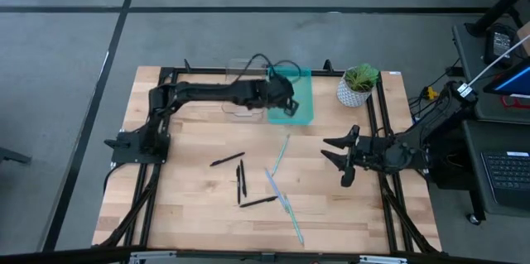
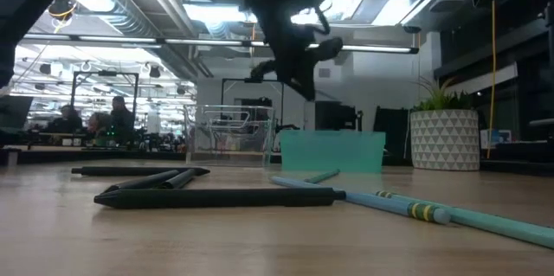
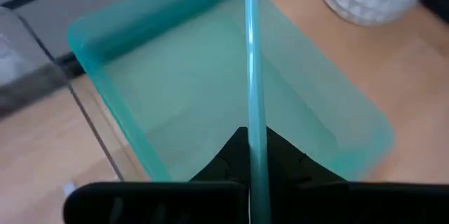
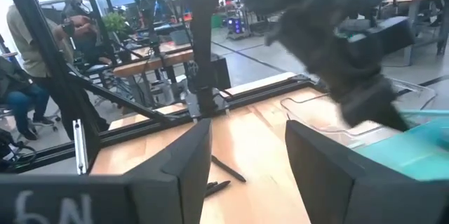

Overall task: Sort pens & pencils
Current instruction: Put the light blue pencil into the light blue bin

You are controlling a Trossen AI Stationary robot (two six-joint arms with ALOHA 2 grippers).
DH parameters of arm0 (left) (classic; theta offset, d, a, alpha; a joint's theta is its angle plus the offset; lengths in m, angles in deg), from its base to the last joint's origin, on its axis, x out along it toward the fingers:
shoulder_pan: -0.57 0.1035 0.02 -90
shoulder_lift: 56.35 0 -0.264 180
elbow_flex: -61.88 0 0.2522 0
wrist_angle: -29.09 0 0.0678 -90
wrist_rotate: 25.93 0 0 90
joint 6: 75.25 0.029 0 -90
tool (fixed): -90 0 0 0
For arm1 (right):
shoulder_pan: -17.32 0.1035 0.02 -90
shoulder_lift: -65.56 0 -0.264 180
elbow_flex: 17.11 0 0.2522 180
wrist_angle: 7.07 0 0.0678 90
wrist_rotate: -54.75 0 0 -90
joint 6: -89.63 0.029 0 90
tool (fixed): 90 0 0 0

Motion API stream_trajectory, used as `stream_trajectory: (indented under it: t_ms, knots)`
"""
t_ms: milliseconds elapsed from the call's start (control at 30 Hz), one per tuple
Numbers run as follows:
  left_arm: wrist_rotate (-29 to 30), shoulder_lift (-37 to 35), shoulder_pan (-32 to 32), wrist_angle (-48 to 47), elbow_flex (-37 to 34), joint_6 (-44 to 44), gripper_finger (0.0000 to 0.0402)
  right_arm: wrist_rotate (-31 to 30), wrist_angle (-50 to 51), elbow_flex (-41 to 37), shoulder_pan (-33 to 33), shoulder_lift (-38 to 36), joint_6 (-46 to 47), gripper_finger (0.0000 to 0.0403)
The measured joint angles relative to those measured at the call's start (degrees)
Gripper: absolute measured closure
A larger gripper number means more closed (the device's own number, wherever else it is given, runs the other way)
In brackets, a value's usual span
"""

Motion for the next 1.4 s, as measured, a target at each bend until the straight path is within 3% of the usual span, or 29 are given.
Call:
stream_trajectory:
  t_ms: [267, 533, 700, 833, 967, 1133, 1267, 1400]
  knots:
    - [-4.15, 3.69, 2.65, 4.12, -0.02, 0.71, 0.0389, -0.02, 0.09, 0.0, -0.11, 0.0, -1.46, 0.0219]
    - [-4.76, 4.06, 3.64, 5.94, 0.02, 1.15, 0.029, -0.03, 0.24, 0.0, -0.13, 0.0, -1.46, 0.0219]
    - [-5.43, 3.67, 3.61, 6.86, 0.0, 3.54, 0.0278, -0.03, 0.52, 0.0, -0.14, 0.0, -1.56, 0.0219]
    - [-10.22, -1.1, 3.29, 6.51, -0.02, 8.47, 0.0278, -0.03, 0.56, 0.0, -0.15, 0.0, -4.51, 0.0219]
    - [-13.57, -7.67, 1.3, 0.61, 0.09, 12.6, 0.0278, -0.03, 0.57, -0.02, -0.15, 0.01, -7.88, 0.0219]
    - [-12.14, -14.47, -2.69, -11.28, 0.09, 14.76, 0.0278, 0.37, 1.17, -0.04, -0.72, 0.0, -5.87, 0.0219]
    - [-6.48, -16.61, -6.75, -20.39, 0.09, 13.88, 0.0277, 7.13, 6.39, -0.04, -4.54, 1.33, -1.71, 0.0219]
    - [-5.87, -16.95, -10.62, -29.21, 0.07, 13.19, 0.0277, 13.78, 7.54, -0.07, -8.24, 5.16, -1.22, 0.0219]
